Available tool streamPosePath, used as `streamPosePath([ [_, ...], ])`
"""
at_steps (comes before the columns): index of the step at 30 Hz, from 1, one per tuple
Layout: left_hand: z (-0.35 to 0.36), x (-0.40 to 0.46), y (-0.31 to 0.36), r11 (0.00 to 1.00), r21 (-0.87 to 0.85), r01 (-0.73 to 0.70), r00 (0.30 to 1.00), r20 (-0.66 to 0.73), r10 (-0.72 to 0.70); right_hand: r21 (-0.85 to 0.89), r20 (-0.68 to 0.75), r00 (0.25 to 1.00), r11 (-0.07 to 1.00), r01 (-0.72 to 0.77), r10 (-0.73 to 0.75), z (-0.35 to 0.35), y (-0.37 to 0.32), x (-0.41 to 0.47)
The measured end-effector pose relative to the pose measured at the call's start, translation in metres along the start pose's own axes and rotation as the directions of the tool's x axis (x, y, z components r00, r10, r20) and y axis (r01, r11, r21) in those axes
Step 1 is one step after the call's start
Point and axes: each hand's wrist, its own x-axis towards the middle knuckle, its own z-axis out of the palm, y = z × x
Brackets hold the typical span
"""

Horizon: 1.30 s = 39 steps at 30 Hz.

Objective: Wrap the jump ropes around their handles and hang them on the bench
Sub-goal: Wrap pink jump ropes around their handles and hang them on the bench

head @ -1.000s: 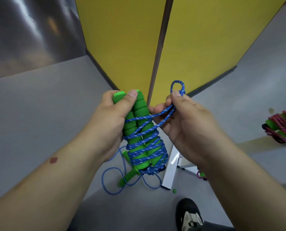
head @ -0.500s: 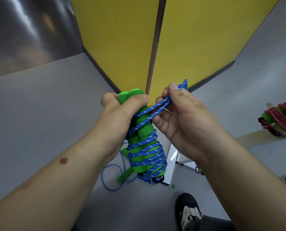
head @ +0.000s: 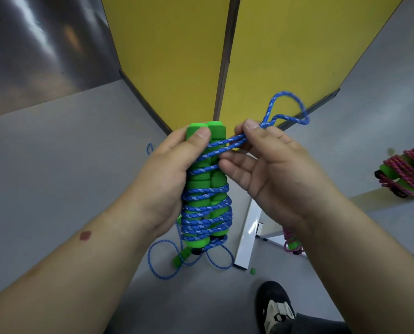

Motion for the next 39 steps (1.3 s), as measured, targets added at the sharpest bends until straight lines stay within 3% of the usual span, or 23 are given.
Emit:
streamPosePath([
  [4, -0.003, 0.002, 0.005, 0.995, -0.093, -0.022, 0.999, -0.029, 0.019, -0.014, -0.084, 0.996, 0.999, 0.039, -0.04, -0.007, 0.001, 0.003],
  [10, -0.003, -0.001, 0.005, 0.993, -0.114, -0.003, 1.0, 0.023, 0.006, -0.093, -0.09, 0.992, 0.992, 0.081, -0.089, -0.006, 0.005, 0.003],
  [16, -0.004, 0.002, -0.006, 0.963, 0.26, -0.074, 0.993, -0.065, 0.094, -0.146, -0.063, 0.986, 0.978, 0.146, -0.156, 0.0, 0.002, -0.004],
  [21, -0.006, 0.003, -0.004, 0.971, 0.239, -0.007, 0.996, -0.08, 0.027, -0.068, -0.089, 0.995, 0.997, 0.039, -0.045, 0.0, -0.001, -0.003],
  [30, -0.012, 0.002, -0.005, 0.989, 0.122, 0.08, 0.992, 0.085, -0.091, 0.11, -0.053, 0.997, 0.993, -0.05, 0.056, -0.007, -0.013, 0.0],
  [34, -0.011, 0.003, -0.007, 0.993, 0.091, 0.081, 0.988, 0.123, -0.092, 0.123, -0.005, 0.995, 0.988, -0.094, 0.095, -0.007, -0.015, -0.003],
  [39, -0.008, 0.001, -0.006, 0.984, 0.174, 0.03, 0.993, 0.109, -0.05, 0.084, 0.067, 0.992, 0.99, -0.113, 0.108, -0.007, -0.017, -0.003],
])
